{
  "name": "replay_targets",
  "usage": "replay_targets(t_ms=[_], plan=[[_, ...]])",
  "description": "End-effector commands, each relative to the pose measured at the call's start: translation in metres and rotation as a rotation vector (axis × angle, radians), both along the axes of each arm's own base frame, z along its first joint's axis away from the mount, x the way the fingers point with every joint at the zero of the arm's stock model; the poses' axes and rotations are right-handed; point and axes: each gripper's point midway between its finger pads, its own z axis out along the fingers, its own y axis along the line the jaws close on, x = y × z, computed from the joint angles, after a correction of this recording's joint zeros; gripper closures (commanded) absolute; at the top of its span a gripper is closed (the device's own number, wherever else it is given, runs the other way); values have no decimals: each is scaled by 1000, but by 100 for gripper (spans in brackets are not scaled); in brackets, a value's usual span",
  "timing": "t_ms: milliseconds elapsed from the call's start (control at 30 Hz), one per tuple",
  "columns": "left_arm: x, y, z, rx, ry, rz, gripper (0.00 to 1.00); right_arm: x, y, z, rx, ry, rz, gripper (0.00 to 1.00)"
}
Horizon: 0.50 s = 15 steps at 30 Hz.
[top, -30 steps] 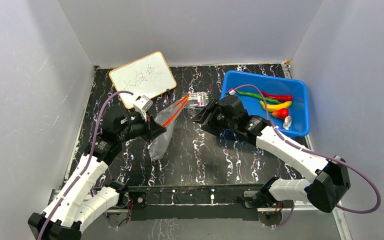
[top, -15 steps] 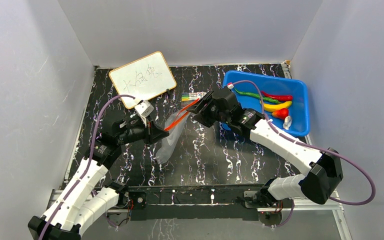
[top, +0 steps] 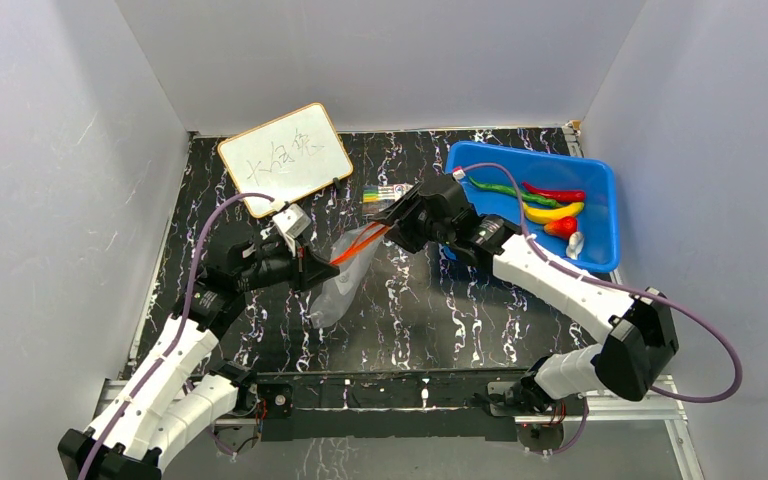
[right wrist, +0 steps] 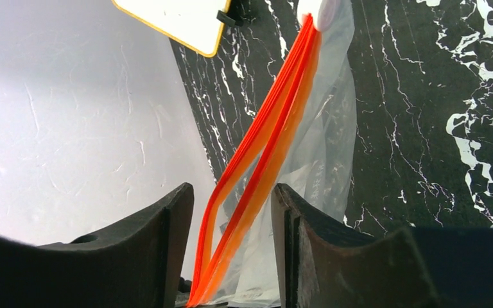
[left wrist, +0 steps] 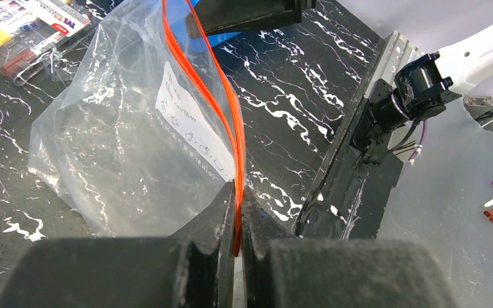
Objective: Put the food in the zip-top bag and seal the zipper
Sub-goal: Open the zipper of the food storage bag at the center of the board.
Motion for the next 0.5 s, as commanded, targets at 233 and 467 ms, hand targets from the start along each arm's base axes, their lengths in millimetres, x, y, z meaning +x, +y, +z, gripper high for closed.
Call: replay_targets(t_ms=[233,467], plan=[[1,-2,11,-5,-52,-25,100,1,6,-2,4,5,-7,70],[3,-4,13,-24,-47,-18,100,3,-2,-3,-14,3,-38,67]])
